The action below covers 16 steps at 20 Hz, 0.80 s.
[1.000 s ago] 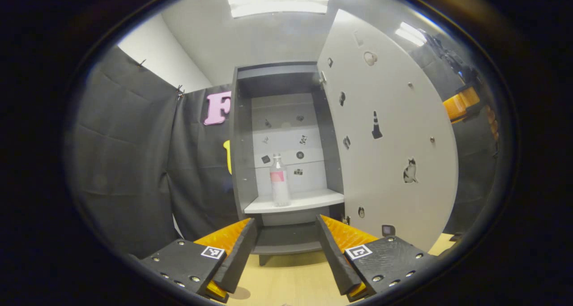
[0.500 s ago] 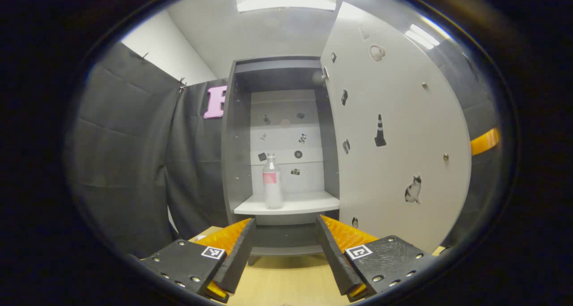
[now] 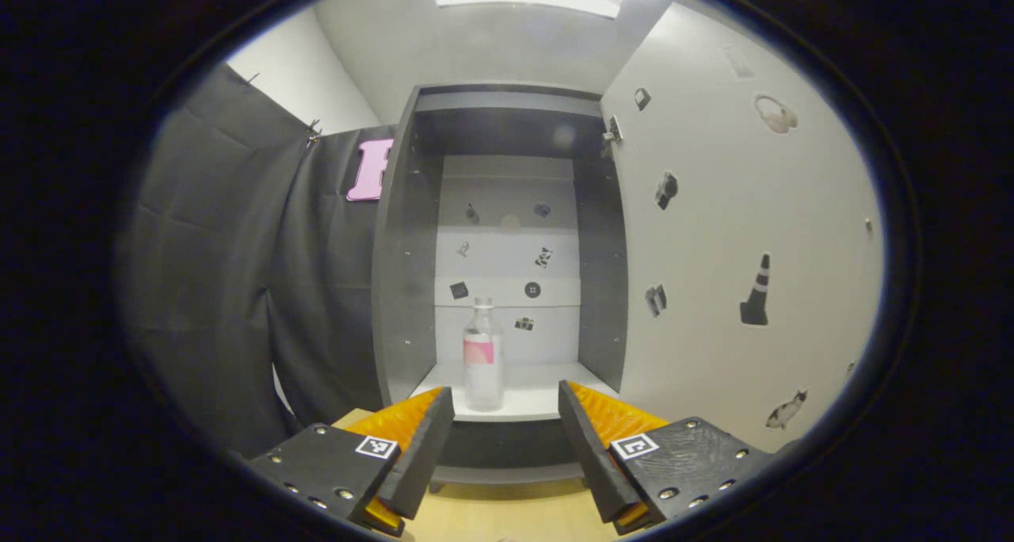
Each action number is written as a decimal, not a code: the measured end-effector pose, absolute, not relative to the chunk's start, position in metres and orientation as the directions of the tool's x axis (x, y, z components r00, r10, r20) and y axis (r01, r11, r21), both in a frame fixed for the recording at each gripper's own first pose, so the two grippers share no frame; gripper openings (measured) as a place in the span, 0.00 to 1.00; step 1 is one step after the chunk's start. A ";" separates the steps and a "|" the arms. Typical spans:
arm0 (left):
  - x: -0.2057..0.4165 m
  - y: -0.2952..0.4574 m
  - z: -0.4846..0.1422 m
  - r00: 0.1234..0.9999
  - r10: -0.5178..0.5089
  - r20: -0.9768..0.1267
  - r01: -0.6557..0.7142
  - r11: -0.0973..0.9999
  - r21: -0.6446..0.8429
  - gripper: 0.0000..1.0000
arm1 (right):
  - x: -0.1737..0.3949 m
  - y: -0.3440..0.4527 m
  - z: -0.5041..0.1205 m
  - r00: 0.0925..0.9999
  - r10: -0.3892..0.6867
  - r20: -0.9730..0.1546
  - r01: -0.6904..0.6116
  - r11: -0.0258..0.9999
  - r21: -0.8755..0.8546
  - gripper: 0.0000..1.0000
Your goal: Open the cabinet door with the right hand, grasp the bottle in the cabinet with the left hand and place it on the coaster, then close the cabinet door with the right hand.
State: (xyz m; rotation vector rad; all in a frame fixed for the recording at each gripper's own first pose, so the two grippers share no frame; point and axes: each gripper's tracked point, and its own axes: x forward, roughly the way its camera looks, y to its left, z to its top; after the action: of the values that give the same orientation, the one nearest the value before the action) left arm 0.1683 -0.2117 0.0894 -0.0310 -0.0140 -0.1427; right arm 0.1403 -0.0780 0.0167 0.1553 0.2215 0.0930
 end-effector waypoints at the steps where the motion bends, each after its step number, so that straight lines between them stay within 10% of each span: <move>1: 0.181 -0.211 0.089 0.988 -0.155 0.008 0.155 0.988 -0.027 0.80 | 0.141 -0.078 0.016 0.972 0.097 -0.215 -0.062 0.984 0.166 0.98; 16: 0.335 -0.205 0.048 0.962 -0.269 -0.055 0.268 0.963 -0.030 0.81 | 0.170 -0.059 0.005 0.965 -0.099 -0.244 0.136 0.981 0.140 0.98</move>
State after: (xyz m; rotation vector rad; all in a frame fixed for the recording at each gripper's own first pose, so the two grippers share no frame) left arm 0.3350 -0.2048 0.0475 -0.0222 0.0585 -0.2721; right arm 0.1699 -0.0587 0.0053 0.1563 0.2383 -0.1194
